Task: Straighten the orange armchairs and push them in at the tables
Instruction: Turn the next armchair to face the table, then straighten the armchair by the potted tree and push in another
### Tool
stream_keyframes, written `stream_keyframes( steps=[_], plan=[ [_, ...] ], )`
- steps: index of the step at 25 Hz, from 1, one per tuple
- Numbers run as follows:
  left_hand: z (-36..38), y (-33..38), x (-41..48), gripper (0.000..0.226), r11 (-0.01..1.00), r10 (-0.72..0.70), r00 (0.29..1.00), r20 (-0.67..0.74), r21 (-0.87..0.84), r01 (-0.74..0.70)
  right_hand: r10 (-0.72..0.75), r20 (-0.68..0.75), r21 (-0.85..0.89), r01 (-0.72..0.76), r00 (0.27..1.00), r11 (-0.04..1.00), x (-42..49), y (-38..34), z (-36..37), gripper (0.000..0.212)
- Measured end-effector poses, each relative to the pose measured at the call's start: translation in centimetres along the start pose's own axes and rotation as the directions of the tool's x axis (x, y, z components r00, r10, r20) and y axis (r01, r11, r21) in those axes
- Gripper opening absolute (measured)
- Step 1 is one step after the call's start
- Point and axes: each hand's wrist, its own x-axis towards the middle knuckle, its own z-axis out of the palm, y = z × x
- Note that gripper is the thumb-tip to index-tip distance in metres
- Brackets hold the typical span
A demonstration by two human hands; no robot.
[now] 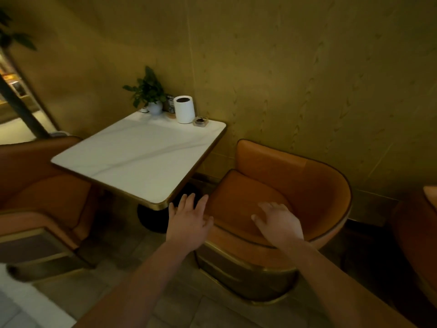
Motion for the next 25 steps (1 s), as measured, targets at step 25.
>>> stream_keyframes(
  steps=[25],
  plan=[
    [-18.5,-35.5,-30.7,0.067,0.925,-0.376,0.886,-0.270,-0.046,0.378,-0.412,-0.086,0.055,0.417,0.907,0.907,-8.4,-48.8,2.3,0.049]
  ],
)
